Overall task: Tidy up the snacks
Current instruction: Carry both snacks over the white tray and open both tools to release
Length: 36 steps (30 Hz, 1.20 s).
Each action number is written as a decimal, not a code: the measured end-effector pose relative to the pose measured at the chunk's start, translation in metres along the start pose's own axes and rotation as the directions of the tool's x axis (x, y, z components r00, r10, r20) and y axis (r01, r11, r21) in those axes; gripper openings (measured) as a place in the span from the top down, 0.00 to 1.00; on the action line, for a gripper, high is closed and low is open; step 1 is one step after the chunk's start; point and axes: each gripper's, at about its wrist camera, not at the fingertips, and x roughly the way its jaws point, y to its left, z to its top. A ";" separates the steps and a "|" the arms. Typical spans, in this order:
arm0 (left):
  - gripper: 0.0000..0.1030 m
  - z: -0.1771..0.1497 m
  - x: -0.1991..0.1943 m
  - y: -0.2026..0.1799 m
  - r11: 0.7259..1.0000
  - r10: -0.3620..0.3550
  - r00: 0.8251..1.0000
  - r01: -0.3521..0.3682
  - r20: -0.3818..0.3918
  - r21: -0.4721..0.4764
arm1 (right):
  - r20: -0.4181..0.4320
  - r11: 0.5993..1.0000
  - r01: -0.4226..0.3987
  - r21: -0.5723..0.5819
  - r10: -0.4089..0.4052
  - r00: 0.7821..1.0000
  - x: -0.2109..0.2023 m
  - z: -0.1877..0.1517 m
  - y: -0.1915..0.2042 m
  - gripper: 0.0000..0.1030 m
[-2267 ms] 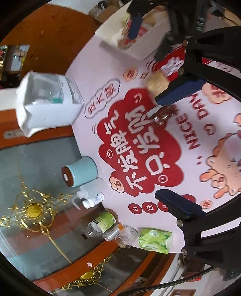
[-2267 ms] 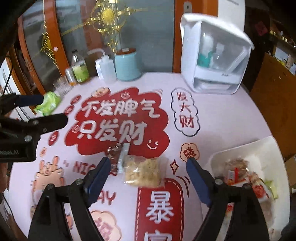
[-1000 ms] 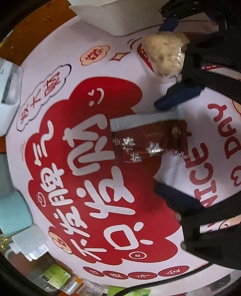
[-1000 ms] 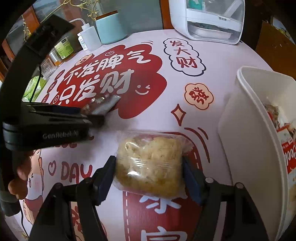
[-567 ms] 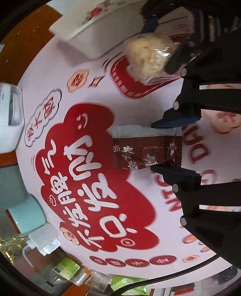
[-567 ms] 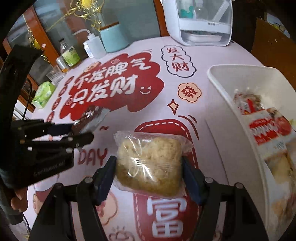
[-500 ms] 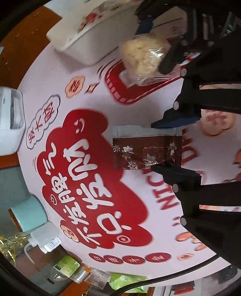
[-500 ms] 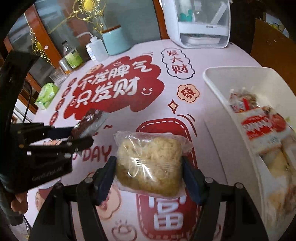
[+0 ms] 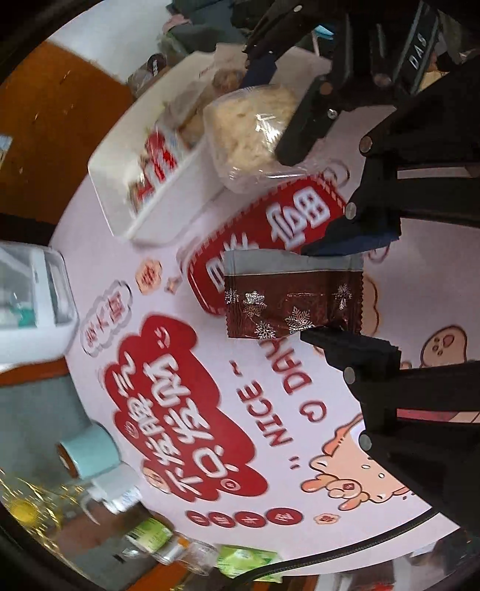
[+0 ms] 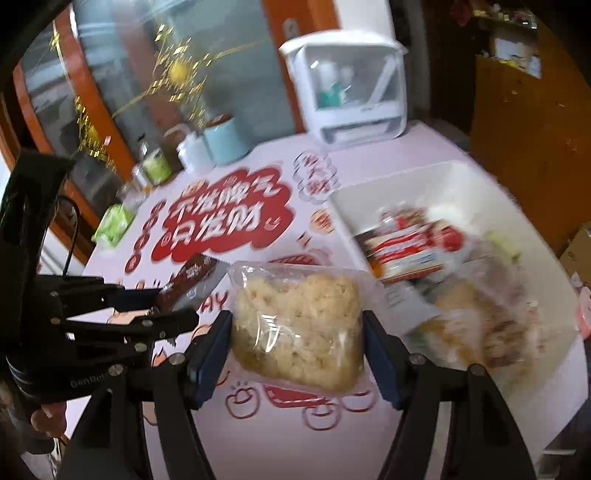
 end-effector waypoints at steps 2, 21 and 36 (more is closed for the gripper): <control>0.65 0.006 -0.008 -0.014 1.000 -0.015 1.000 0.015 0.016 0.020 | 0.026 1.000 0.017 0.015 -0.018 1.000 -0.011 0.004 -0.012 0.33; 0.65 0.116 0.006 -0.160 0.991 -0.090 0.985 0.075 0.144 0.110 | 0.125 0.968 0.175 0.179 -0.199 0.972 -0.041 0.081 -0.165 0.32; 0.64 0.159 0.047 -0.168 0.998 -0.044 0.990 0.050 0.136 -0.044 | 0.055 0.982 0.096 0.162 -0.107 0.993 0.036 0.132 -0.192 0.31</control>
